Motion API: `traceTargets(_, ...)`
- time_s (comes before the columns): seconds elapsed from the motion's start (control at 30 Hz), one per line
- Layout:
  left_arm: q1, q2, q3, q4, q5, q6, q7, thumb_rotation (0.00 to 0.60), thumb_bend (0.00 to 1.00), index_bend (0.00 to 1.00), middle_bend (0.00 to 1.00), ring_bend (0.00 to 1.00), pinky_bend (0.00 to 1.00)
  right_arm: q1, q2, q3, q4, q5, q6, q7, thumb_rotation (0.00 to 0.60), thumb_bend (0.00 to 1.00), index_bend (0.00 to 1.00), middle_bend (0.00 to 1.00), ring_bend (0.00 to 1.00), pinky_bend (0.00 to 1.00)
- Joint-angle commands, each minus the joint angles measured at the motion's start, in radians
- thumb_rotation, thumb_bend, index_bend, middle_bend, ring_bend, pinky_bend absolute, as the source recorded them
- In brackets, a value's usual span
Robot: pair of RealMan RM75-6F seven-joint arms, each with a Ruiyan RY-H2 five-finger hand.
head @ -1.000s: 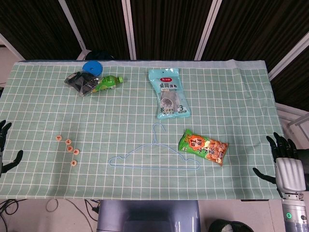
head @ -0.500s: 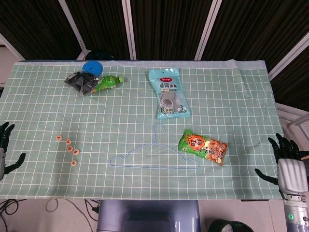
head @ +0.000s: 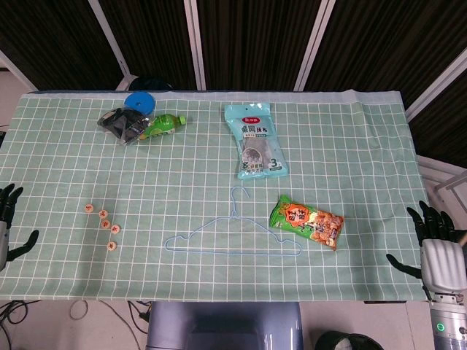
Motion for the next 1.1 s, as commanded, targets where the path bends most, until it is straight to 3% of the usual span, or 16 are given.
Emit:
traceTargets(0.03, -0.003, -0.002, 0.002, 0.001, 0.000, -0.006, 0.004, 0.600, 0.28, 0.07, 0.00, 0.00, 0.02, -0.001, 0.000, 0.001, 0.000, 0.001, 0.000, 0.001, 0.600, 0.20, 0.10, 0.03, 0.06, 0.00)
traceTargets(0.4, -0.039, -0.009, 0.010, 0.024, 0.021, -0.061, 0.006, 0.600, 0.28, 0.16, 0.00, 0.00, 0.02, -0.007, 0.003, 0.004, -0.011, 0.012, 0.006, 0.008, 0.600, 0.20, 0.10, 0.02, 0.05, 0.00)
traceTargets(0.7, -0.180, -0.025, 0.017, 0.032, 0.063, -0.261, 0.076, 0.600, 0.28, 0.22, 0.00, 0.00, 0.02, -0.009, 0.001, 0.005, -0.018, 0.019, 0.006, -0.001, 0.600, 0.21, 0.10, 0.03, 0.06, 0.00)
traceTargets(1.1, -0.270, -0.117, 0.028, 0.054, -0.008, -0.426, 0.234, 0.600, 0.28, 0.31, 0.00, 0.00, 0.02, -0.011, 0.003, 0.010, -0.022, 0.028, 0.007, 0.002, 0.600, 0.21, 0.10, 0.03, 0.06, 0.00)
